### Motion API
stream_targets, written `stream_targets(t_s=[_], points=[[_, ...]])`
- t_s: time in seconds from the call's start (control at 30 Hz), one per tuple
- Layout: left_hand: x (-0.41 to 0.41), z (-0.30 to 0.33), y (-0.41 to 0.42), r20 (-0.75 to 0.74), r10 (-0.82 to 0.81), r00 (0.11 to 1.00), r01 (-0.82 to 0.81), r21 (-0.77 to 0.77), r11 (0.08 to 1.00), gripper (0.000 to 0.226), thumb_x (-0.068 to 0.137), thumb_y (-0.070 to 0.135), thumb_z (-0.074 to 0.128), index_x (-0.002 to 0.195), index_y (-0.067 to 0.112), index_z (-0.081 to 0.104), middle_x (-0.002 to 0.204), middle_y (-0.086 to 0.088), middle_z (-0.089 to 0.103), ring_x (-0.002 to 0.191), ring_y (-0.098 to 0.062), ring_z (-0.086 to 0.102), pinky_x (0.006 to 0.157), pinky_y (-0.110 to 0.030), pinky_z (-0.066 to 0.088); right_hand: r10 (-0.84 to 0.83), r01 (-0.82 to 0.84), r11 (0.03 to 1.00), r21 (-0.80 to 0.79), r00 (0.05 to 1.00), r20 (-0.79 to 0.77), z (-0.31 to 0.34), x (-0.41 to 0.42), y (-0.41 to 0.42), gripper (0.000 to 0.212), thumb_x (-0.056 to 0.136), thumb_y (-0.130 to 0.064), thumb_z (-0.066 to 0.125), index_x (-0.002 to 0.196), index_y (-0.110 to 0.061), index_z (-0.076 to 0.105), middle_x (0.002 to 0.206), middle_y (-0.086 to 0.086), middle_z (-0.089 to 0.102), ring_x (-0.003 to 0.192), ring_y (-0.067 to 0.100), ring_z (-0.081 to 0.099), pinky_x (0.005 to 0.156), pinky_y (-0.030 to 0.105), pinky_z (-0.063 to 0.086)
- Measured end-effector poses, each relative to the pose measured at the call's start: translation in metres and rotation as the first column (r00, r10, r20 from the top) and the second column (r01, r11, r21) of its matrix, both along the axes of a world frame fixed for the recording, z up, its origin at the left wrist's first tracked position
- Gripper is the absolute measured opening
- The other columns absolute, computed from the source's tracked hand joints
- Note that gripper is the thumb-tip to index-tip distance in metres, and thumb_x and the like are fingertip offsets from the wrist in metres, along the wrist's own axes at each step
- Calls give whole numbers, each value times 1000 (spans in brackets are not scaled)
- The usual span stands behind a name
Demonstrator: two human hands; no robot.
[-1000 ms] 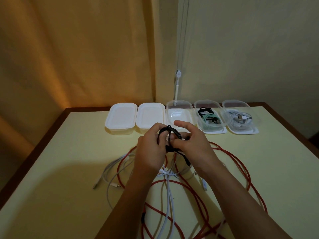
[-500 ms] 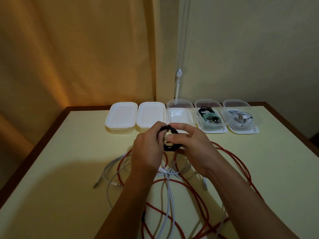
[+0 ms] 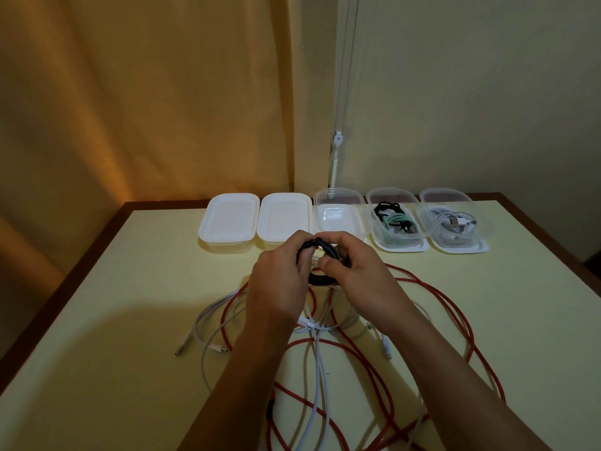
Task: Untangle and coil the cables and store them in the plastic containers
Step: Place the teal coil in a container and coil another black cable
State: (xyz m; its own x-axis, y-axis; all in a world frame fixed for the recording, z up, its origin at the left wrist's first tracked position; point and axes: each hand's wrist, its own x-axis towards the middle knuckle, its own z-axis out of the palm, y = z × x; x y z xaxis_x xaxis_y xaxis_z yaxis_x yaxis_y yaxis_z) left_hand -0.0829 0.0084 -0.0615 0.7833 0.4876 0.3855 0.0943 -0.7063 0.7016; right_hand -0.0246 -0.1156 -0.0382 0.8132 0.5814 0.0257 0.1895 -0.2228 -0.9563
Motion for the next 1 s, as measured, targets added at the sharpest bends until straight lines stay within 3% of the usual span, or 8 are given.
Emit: stream_targets(t_s=[0.2, 0.3, 0.4, 0.5, 0.57, 0.77, 0.83, 1.0], points=[[-1, 0, -1, -49, 7, 999, -5, 48, 999, 17, 102, 29, 48, 112, 28, 62, 80, 3, 69, 70, -14, 64, 63, -36, 56, -29, 46, 994, -102, 986, 164, 0, 1, -3, 35, 95, -7, 58, 120, -30, 65, 108, -13, 65, 89, 6, 66, 84, 28, 59], [-2, 0, 0, -48, 35, 998, -32, 65, 997, 17, 102, 30, 49, 112, 28, 63, 81, 4, 69, 70, -15, 63, 59, -32, 52, -156, 190, 976, -110, 954, 256, 0, 2, -5, 25, 88, -11, 69, 109, -25, 69, 104, -12, 65, 81, 4, 66, 72, 19, 56], [-2, 0, 3, -42, 51, 998, -48, 75, 996, 18, 102, 30, 50, 113, 28, 63, 82, 3, 70, 72, -17, 64, 59, -30, 49, -273, 321, 940, -118, 912, 305, -3, 5, -5, 6, 86, -21, 76, 85, -25, 72, 91, -8, 70, 77, 2, 63, 65, 18, 49], [-1, 0, 3, -45, 48, 998, -44, 78, 996, 18, 102, 30, 49, 114, 28, 63, 86, 3, 71, 76, -17, 65, 64, -34, 54, -287, 346, 930, -123, 894, 343, -5, 9, -5, 11, 87, -25, 75, 79, -31, 71, 89, -10, 70, 85, 5, 63, 73, 26, 51], [-1, 0, 4, -36, 43, 998, -40, 75, 996, 18, 102, 30, 49, 114, 29, 63, 88, 3, 71, 76, -17, 66, 66, -36, 56, -263, 310, 944, -114, 914, 310, -2, 9, -6, 11, 90, -22, 72, 82, -29, 71, 83, -11, 70, 83, 6, 65, 74, 29, 53], [-1, -4, 10, -35, -28, 999, 29, 53, 998, 17, 102, 27, 51, 112, 28, 65, 90, 6, 71, 79, -13, 66, 68, -28, 54, -131, 146, 979, -143, 985, 109, 5, 12, -9, 15, 99, -22, 58, 89, -21, 69, 84, -3, 71, 81, 13, 68, 57, 16, 44], [0, -4, 12, -24, -42, 999, 44, 51, 998, 18, 101, 26, 52, 113, 28, 66, 92, 5, 72, 80, -13, 66, 70, -28, 55, -109, 118, 985, -129, 991, 78, 6, 12, -10, 17, 100, -22, 56, 89, -19, 69, 86, -1, 71, 83, 15, 68, 58, 16, 46], [-1, -6, 18, -21, -111, 994, 111, 6, 994, 16, 100, 23, 55, 107, 26, 68, 88, 7, 71, 80, -12, 66, 74, -37, 56, -32, 48, 986, -160, 994, 104, 4, 19, -19, 20, 96, -24, 64, 78, -25, 72, 86, -1, 75, 86, 19, 70, 86, 39, 54]])
